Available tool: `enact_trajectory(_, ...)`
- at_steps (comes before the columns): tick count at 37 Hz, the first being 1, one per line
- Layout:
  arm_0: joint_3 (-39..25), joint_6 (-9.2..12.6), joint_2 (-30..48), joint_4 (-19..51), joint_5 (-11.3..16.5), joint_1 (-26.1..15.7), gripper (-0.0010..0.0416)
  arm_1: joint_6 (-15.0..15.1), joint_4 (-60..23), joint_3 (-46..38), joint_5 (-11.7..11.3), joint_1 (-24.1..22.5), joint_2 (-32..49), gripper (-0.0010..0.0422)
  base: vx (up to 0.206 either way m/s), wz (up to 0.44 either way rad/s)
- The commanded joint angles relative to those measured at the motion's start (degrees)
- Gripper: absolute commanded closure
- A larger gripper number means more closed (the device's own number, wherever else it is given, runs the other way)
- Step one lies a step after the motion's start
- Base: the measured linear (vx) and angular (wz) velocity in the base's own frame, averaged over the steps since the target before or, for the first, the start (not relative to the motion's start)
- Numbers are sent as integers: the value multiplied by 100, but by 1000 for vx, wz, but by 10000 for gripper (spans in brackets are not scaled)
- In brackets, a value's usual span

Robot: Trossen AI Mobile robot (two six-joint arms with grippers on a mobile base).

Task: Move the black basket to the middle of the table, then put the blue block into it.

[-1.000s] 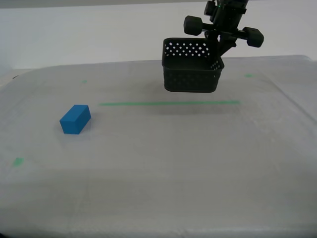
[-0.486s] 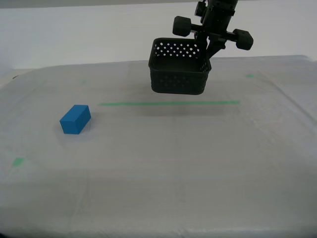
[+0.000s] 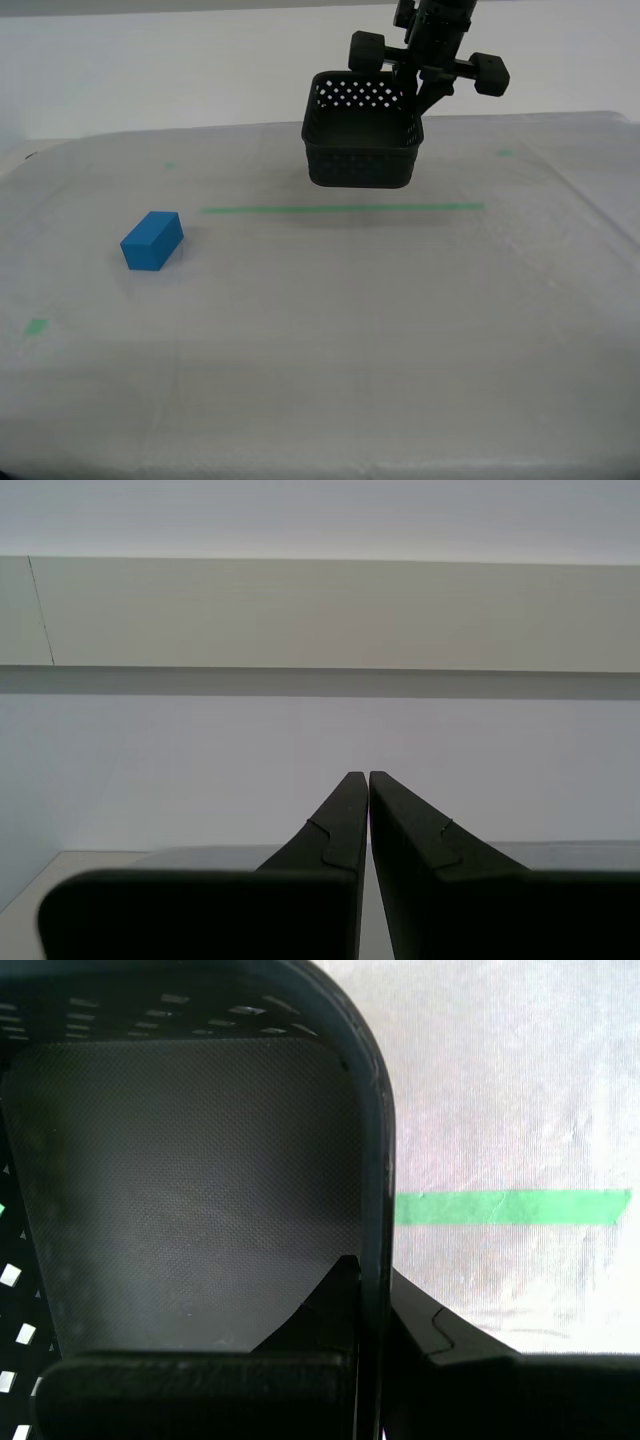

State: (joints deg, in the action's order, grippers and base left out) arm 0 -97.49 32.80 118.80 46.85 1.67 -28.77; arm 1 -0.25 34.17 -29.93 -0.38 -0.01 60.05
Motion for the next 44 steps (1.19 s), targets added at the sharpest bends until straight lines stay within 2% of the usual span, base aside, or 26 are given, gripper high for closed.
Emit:
enact_trajectory(1,-7,24,24,-26,-48,-17,407,9,20,-4,-4,0,-2,412,0,0)
enact_trajectory(11,-219,-33,527,-46,-4,-59,406,9,13,-4,-4,0,-2,412,0,0)
enact_trajectory(16,-439,-133,758,-31,13,-66,407,11,13,-4,-4,-2,-2,412,0,0)
enact_trajectory(30,-970,-136,1362,-2,22,-98,407,9,17,-7,-4,-2,-2,412,0,0)
enact_trajectory(36,-1012,-197,1558,11,151,-90,406,11,13,-4,-4,-2,-2,412,0,0)
enact_trajectory(41,-946,-238,1587,-74,70,-90,406,9,15,-4,-4,-2,-2,412,0,0)
enact_trajectory(44,-935,-280,1587,-136,-96,-90,406,9,15,-4,-4,0,-2,412,0,0)
